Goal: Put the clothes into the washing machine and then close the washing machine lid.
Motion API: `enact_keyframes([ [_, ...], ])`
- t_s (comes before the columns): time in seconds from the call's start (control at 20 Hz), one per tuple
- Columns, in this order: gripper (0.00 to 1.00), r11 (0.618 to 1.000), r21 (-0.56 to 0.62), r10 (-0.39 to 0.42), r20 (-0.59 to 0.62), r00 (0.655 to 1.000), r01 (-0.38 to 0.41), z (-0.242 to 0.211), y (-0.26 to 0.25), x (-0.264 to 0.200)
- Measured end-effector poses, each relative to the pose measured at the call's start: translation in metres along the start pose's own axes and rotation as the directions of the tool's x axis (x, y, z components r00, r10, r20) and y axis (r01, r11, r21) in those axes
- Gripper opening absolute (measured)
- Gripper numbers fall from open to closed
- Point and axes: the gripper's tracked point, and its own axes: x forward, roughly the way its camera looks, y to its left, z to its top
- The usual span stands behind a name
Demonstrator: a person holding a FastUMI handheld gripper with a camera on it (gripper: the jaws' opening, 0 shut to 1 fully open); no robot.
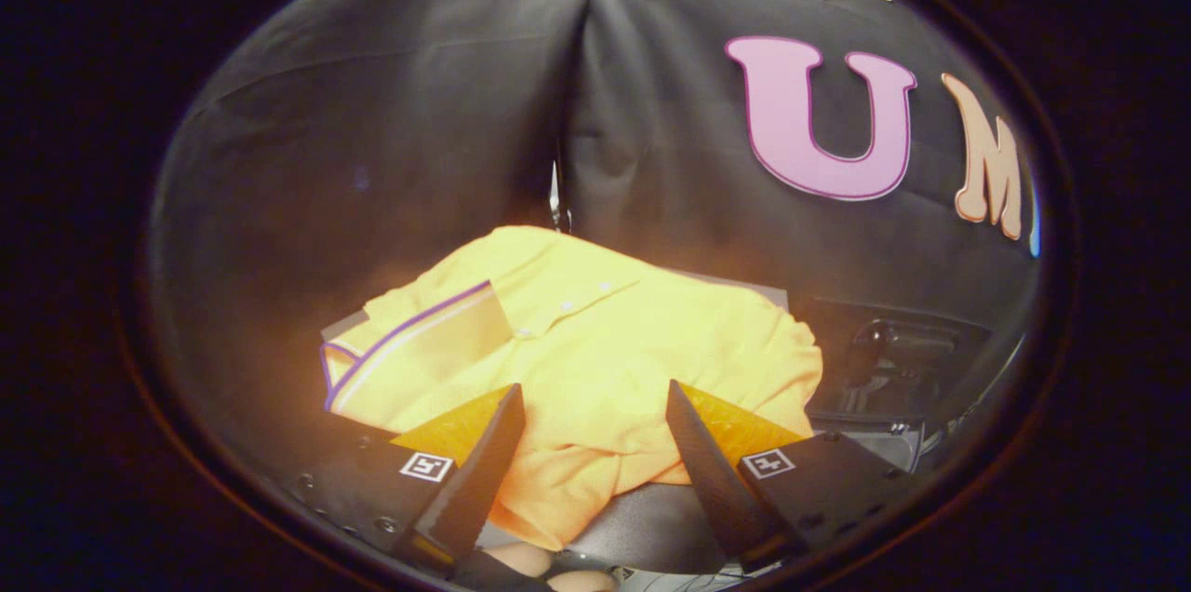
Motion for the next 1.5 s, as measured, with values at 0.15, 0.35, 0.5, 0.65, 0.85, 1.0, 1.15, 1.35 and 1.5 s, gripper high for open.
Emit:
enact_keyframes([
  [0.15, 0.66, 0.999, -0.033, -0.019, 0.010, 1.000, 0.019, 0.001, -0.002, 0.003],
  [0.35, 0.26, 0.998, -0.031, -0.062, 0.036, 0.997, 0.063, 0.002, -0.013, 0.003],
  [0.5, 0.16, 0.997, 0.020, -0.078, 0.063, 0.995, 0.077, 0.010, -0.022, -0.004],
  [0.65, 0.16, 0.984, 0.017, -0.176, 0.105, 0.979, 0.175, 0.024, -0.064, -0.019],
  [0.85, 0.15, 0.949, 0.032, -0.316, 0.123, 0.941, 0.314, 0.021, -0.141, -0.043],
  [1.0, 0.16, 0.899, 0.042, -0.438, 0.127, 0.890, 0.436, 0.015, -0.205, -0.060],
  [1.15, 0.16, 0.823, 0.029, -0.567, 0.119, 0.815, 0.568, 0.008, -0.268, -0.075],
  [1.35, 0.16, 0.743, 0.011, -0.664, 0.129, 0.736, 0.669, 0.004, -0.319, -0.088],
  [1.5, 0.18, 0.704, 0.013, -0.706, 0.127, 0.697, 0.710, -0.004, -0.341, -0.091],
])
